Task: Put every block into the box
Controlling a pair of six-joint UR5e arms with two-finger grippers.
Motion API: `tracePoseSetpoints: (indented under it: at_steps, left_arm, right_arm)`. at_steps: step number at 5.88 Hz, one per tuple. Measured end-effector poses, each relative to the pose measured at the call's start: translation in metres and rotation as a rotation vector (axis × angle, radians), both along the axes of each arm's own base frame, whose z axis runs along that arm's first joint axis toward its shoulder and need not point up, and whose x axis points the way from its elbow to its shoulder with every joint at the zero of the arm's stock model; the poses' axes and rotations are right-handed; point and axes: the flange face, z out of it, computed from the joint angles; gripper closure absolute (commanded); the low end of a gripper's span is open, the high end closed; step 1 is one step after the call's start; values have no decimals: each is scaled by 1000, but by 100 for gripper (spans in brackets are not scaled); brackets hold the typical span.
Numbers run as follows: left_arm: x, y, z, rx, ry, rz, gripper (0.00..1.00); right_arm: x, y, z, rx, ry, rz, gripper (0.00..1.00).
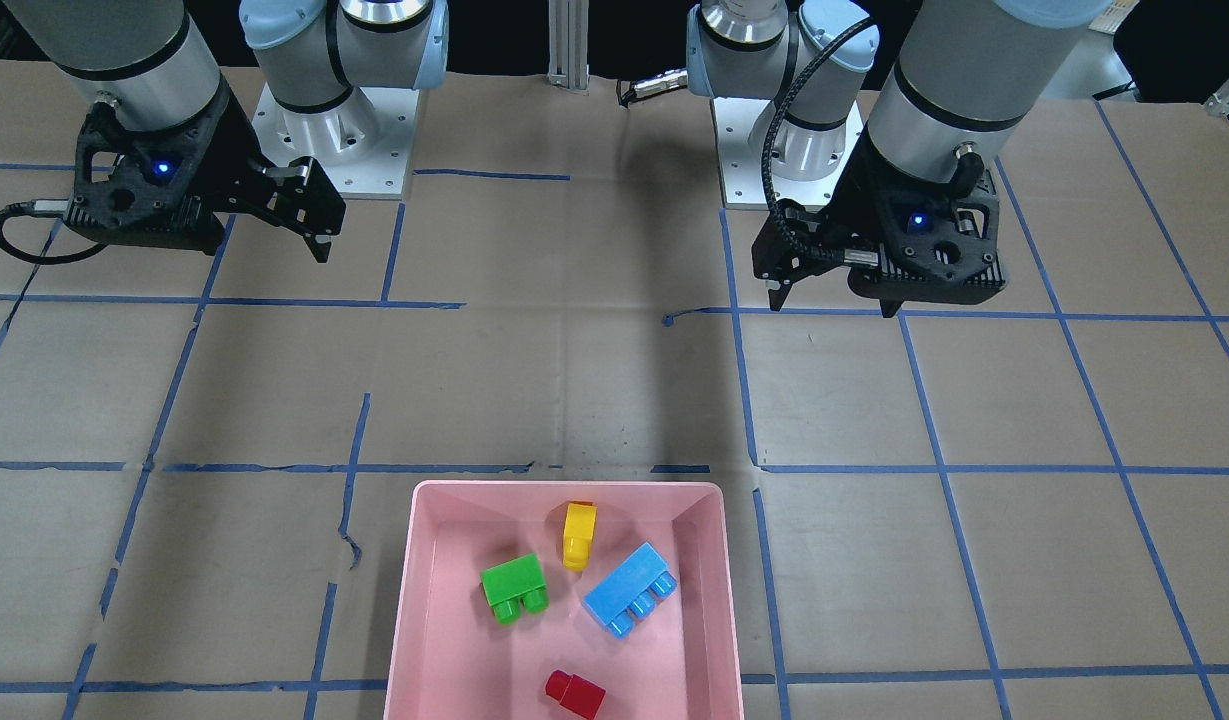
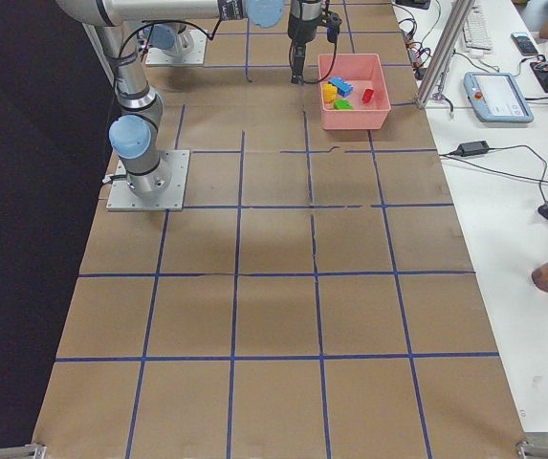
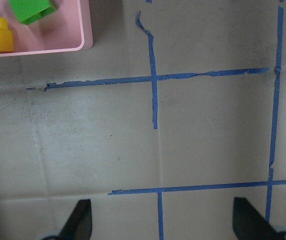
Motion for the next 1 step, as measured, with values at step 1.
tracePoseSetpoints:
  at_steps: [1]
  left_arm:
    - [0, 0, 0, 0, -1, 0, 0]
  right_arm:
    - [0, 0, 0, -1, 1, 0, 1]
